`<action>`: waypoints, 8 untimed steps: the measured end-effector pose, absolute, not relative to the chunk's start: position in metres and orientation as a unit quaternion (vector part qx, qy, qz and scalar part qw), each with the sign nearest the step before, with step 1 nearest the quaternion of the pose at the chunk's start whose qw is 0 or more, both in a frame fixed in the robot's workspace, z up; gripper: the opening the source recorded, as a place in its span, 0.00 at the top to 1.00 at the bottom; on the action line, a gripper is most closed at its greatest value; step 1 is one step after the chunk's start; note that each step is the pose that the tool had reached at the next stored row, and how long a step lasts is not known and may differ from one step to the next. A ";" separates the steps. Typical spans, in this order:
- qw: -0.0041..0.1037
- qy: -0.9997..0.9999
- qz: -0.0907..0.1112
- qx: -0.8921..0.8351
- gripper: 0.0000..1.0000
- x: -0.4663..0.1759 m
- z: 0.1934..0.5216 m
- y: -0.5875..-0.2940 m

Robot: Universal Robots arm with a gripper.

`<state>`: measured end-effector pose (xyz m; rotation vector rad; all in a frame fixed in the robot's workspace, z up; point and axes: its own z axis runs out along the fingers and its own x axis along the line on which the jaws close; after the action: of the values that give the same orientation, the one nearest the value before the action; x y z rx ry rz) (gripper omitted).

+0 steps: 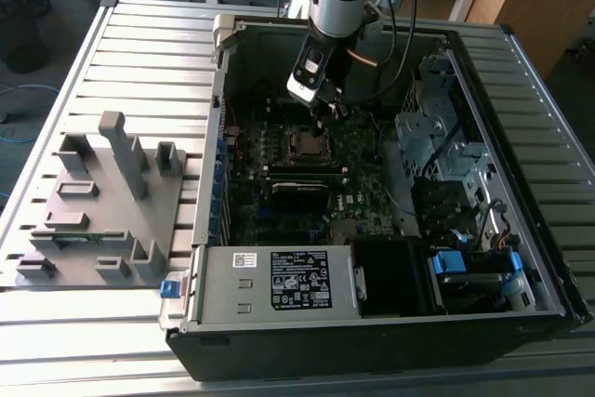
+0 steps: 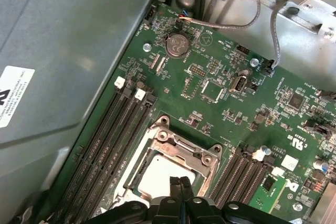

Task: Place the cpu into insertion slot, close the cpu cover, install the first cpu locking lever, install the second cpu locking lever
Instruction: 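Close the cpu cover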

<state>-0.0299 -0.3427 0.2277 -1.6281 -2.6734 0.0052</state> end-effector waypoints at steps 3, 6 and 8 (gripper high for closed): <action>0.006 -0.854 0.002 -0.520 0.90 -0.030 0.228 -0.343; 0.006 -0.859 0.002 -0.513 0.90 -0.030 0.228 -0.343; 0.006 -0.866 0.002 -0.500 0.90 -0.030 0.228 -0.343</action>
<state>-0.0299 -0.3427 0.2276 -1.5652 -2.7108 0.0057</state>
